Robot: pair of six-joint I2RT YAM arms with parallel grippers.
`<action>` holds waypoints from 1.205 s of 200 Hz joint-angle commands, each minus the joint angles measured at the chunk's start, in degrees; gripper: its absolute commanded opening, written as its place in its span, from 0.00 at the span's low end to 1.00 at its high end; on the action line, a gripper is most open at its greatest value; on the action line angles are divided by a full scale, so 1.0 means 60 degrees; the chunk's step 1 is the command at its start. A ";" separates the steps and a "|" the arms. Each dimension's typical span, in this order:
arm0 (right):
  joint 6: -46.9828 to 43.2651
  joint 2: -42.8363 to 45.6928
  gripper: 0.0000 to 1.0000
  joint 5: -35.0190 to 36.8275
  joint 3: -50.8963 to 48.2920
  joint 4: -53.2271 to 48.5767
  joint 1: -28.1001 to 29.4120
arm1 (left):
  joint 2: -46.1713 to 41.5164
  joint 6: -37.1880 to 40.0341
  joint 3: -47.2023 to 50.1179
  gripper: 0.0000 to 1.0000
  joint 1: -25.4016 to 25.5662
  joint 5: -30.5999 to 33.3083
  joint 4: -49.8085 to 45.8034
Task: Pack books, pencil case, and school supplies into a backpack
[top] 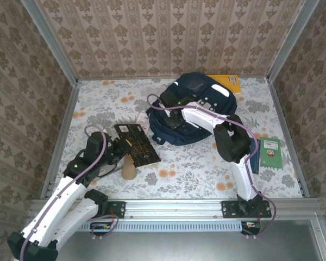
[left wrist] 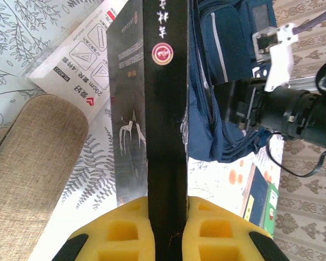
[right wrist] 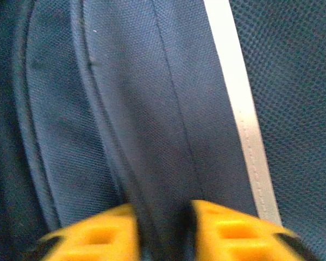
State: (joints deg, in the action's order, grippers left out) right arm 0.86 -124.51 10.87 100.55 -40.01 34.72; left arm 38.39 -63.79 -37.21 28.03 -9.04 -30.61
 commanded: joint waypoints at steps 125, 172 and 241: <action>0.2042 0.2885 0.00 -0.1515 0.1135 -0.1196 -0.0074 | 0.1334 0.0528 -0.1568 0.00 -0.1376 -0.2112 0.2267; 0.2687 0.3242 0.00 -0.2138 0.1503 -0.1124 -0.0074 | 0.2275 -0.0325 -0.0985 0.00 -0.1376 -0.1912 0.4995; 0.3278 0.3347 0.00 -0.2692 0.1692 -0.1088 -0.0101 | 0.4573 -0.0944 -0.0732 0.00 -0.1231 -0.1727 0.7538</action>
State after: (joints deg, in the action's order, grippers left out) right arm 17.67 -108.81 -2.22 107.13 -48.21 34.00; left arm 62.26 -67.33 -42.83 20.21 -19.29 4.01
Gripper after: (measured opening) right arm 0.067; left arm 0.110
